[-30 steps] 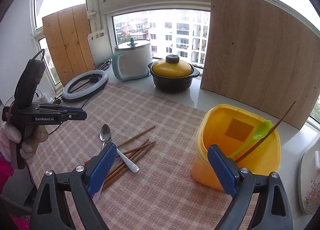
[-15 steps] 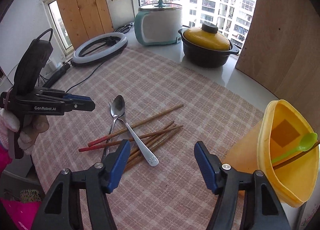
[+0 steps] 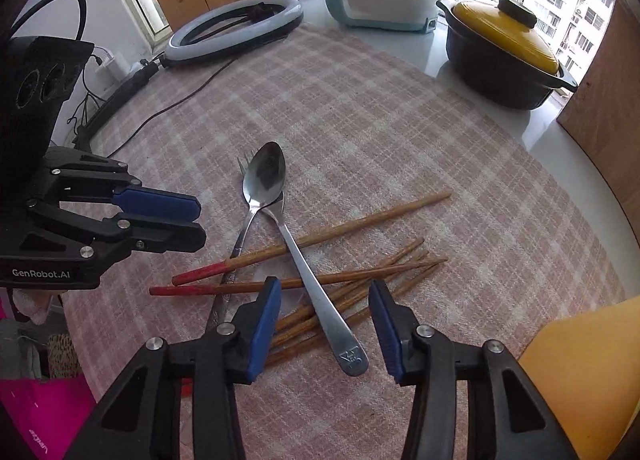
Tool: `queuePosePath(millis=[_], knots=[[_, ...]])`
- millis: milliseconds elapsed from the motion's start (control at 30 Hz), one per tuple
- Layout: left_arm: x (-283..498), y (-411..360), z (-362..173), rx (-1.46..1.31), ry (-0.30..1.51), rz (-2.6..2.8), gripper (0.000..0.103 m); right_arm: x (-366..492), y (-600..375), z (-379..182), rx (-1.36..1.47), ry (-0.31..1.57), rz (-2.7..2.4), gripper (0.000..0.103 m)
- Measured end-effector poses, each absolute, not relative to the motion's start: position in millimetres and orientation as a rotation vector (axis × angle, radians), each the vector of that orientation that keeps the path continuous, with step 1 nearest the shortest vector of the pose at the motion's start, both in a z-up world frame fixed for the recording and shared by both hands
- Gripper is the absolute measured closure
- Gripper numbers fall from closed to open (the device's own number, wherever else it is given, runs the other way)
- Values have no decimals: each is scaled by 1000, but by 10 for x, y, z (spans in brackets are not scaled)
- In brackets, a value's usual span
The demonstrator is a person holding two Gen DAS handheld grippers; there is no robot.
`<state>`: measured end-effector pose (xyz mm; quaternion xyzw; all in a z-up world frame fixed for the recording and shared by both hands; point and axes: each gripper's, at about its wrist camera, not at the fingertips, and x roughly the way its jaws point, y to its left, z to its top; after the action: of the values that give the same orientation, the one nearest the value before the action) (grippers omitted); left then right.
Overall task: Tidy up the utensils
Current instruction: 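Grasp the steel fork with the right gripper while the left gripper grasps another wooden chopstick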
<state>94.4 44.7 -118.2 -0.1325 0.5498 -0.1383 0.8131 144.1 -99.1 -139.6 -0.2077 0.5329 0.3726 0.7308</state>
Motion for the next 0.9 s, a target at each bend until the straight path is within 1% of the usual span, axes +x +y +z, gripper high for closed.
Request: queuePosePath(millis=[100, 300, 367, 433, 567, 600, 633, 767, 900], knots=[[930, 443, -1185, -284, 1174, -302, 82, 1462, -891, -1477, -473, 1197, 841, 60], [918, 509, -1203, -302, 1174, -289, 82, 1490, -739, -1558, -527, 1198, 855, 61], [915, 529, -1198, -299, 1175, -288, 82, 1518, -716, -1563, -528, 1201, 855, 63], [921, 534, -1198, -296, 1176, -288, 82, 1538, -696, -1581, -538, 1209, 857, 70], [939, 529, -1196, -295, 1177, -289, 82, 1533, -649, -1678, -566, 1234, 865, 71], [946, 521, -1199, -295, 1177, -291, 82, 1529, -646, -1676, -564, 1229, 867, 77], [953, 511, -1201, -294, 1178, -293, 82, 1533, -650, -1671, -547, 1236, 873, 86], [993, 442, -1219, -274, 1187, -303, 82, 1547, -692, -1671, -506, 1249, 867, 89], [1058, 350, -1260, -250, 1204, -316, 82, 1561, -808, -1666, -438, 1269, 844, 95]])
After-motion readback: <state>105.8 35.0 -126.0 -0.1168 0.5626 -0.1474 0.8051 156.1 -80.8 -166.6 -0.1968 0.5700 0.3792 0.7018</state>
